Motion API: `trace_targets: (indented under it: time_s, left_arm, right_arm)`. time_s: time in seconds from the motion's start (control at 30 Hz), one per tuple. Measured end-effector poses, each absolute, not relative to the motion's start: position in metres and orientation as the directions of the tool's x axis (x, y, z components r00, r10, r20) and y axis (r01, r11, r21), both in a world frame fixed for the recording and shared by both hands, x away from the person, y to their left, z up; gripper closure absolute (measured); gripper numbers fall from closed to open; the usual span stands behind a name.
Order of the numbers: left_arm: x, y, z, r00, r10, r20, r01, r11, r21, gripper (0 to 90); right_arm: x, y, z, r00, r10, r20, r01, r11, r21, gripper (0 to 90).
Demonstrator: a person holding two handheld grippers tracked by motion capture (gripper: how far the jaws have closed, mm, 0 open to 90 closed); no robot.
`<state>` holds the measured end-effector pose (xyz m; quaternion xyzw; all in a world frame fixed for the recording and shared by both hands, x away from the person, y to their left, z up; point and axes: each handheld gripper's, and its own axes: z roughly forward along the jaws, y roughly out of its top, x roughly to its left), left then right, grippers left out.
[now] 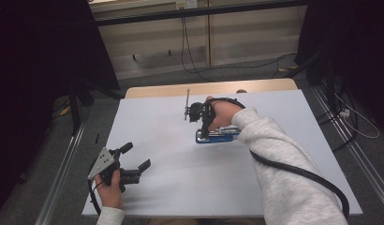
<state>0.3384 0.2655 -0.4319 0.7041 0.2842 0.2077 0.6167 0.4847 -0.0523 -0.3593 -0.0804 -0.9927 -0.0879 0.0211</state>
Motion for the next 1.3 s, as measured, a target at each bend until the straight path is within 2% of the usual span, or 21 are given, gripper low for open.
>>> trace_targets:
  time_s: [1.3]
  left_arm:
    - [0.336,0.267,-0.432,0.756,0.653,-0.033,0.145,-0.118,0.982,2.2]
  right_arm:
    - [0.51,-0.055,-0.363,-0.98,0.195,0.039,0.199,0.965,0.169,78.5]
